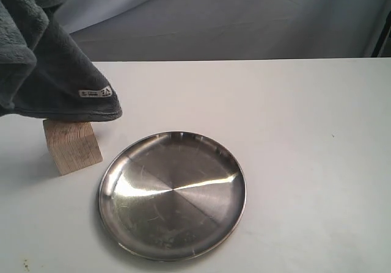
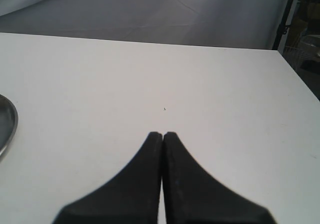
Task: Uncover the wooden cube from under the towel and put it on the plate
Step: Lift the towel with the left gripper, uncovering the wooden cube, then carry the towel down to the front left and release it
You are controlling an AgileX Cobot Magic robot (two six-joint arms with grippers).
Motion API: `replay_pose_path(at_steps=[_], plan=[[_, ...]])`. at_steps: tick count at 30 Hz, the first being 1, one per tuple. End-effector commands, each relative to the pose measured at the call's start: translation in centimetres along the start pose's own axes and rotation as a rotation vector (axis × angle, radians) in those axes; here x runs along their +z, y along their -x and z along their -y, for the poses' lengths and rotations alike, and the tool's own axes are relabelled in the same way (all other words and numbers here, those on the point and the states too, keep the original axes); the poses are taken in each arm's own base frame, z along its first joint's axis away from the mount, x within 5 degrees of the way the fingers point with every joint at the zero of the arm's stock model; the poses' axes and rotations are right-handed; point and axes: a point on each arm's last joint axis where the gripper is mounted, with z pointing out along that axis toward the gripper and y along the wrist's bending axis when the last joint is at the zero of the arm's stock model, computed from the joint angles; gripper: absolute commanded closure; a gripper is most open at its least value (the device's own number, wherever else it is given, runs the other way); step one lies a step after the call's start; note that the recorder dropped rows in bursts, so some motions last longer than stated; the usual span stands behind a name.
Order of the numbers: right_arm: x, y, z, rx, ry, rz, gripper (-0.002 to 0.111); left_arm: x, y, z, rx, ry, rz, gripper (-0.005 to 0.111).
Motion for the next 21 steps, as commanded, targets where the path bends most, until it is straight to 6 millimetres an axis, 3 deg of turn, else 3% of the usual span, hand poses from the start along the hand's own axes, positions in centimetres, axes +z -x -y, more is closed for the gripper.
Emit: replay_pose_path(at_steps=[1,8,15,21], plan=[[0.0,-0.1,0.0,0.007,0.002,0.004,0.108,-2.3,2.2,-0.4,0.004,0.034,0.114,0.107],[0.0,-0.1,0.0,0.007,0.002,0.004,0.108,-5.7,3.9,-0.4,0.009,0.030,0.168,0.107],[0.0,-0.1,0.0,0.007,0.002,0.004,0.108,-9.4,3.4,0.3,0.080,-0.042,0.001,0.107],[0.0,-0.1,0.0,0.007,0.002,0.004,0.108,-13.5,4.2,0.5,0.099,-0.045,0.011,0.107]])
